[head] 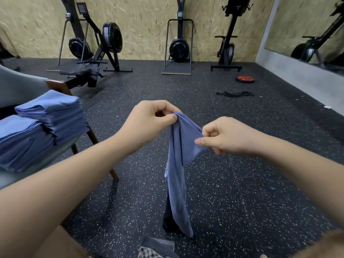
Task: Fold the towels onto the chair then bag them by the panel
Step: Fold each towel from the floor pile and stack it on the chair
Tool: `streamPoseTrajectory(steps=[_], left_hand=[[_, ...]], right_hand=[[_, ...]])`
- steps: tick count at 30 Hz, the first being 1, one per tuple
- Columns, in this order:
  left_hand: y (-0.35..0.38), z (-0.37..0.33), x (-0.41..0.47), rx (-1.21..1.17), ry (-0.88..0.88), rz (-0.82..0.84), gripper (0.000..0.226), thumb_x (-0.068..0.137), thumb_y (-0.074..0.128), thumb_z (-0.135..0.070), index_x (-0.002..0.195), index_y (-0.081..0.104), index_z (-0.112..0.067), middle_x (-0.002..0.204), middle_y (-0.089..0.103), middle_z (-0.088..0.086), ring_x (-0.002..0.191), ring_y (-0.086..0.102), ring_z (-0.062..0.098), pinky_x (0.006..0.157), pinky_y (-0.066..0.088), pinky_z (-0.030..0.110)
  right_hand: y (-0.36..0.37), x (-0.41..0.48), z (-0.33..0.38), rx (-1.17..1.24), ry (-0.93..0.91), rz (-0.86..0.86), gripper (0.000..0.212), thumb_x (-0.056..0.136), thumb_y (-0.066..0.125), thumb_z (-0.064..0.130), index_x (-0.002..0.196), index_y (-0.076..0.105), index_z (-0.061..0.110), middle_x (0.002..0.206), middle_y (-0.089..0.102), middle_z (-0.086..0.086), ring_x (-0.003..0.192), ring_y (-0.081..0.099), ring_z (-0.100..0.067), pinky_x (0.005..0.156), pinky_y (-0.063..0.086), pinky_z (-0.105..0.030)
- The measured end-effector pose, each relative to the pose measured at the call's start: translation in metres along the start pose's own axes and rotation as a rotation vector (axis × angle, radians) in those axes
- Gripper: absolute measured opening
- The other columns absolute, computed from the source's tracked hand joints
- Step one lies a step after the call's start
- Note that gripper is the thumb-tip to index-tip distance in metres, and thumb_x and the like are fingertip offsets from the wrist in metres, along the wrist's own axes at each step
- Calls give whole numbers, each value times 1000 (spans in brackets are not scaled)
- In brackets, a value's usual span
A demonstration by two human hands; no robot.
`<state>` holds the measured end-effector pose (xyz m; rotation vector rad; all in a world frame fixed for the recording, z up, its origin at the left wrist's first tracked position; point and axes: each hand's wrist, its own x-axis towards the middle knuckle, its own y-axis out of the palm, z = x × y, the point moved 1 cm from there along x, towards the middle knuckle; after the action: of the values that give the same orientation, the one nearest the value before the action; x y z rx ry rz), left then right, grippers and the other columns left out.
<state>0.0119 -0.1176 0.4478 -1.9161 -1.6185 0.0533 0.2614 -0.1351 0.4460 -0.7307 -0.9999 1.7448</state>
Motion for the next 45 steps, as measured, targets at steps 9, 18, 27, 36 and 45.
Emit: streamPoseTrajectory(steps=[9, 18, 27, 36, 45], left_hand=[[-18, 15, 11, 155, 40, -117, 10, 96, 78, -20, 92, 82, -29, 66, 67, -19, 56, 47, 1, 55, 37, 17], [-21, 13, 13, -19, 54, -98, 7, 92, 86, -29, 92, 82, -23, 82, 77, 6, 70, 54, 11, 69, 42, 34], [13, -5, 1, 15, 160, 56, 4, 91, 87, -23, 92, 83, -22, 72, 74, -5, 62, 50, -1, 63, 41, 18], [21, 1, -3, -50, 116, 38, 13, 93, 85, -27, 89, 75, -21, 81, 74, 11, 68, 55, 11, 66, 45, 31], [30, 7, -7, -287, -1, 199, 9, 106, 66, -21, 99, 69, -17, 92, 69, 1, 92, 61, 15, 88, 48, 40]], right_hand=[[-26, 3, -17, 182, -48, -386, 25, 98, 77, 32, 83, 65, 17, 72, 77, 1, 63, 73, -15, 68, 56, -35], [-34, 0, -16, 229, -205, -484, 27, 100, 72, 20, 121, 62, 33, 89, 72, 4, 77, 64, -19, 77, 51, -39], [3, -1, 10, 97, -293, -233, 40, 93, 79, 47, 129, 64, 34, 119, 72, 19, 114, 65, 1, 102, 51, -38], [1, 0, 15, 121, -329, -288, 24, 96, 79, 33, 83, 63, 20, 70, 59, -3, 63, 43, -6, 59, 33, -26], [-14, 0, 10, 182, -360, -315, 15, 104, 70, 30, 91, 70, 23, 82, 68, 1, 78, 59, -18, 71, 44, -32]])
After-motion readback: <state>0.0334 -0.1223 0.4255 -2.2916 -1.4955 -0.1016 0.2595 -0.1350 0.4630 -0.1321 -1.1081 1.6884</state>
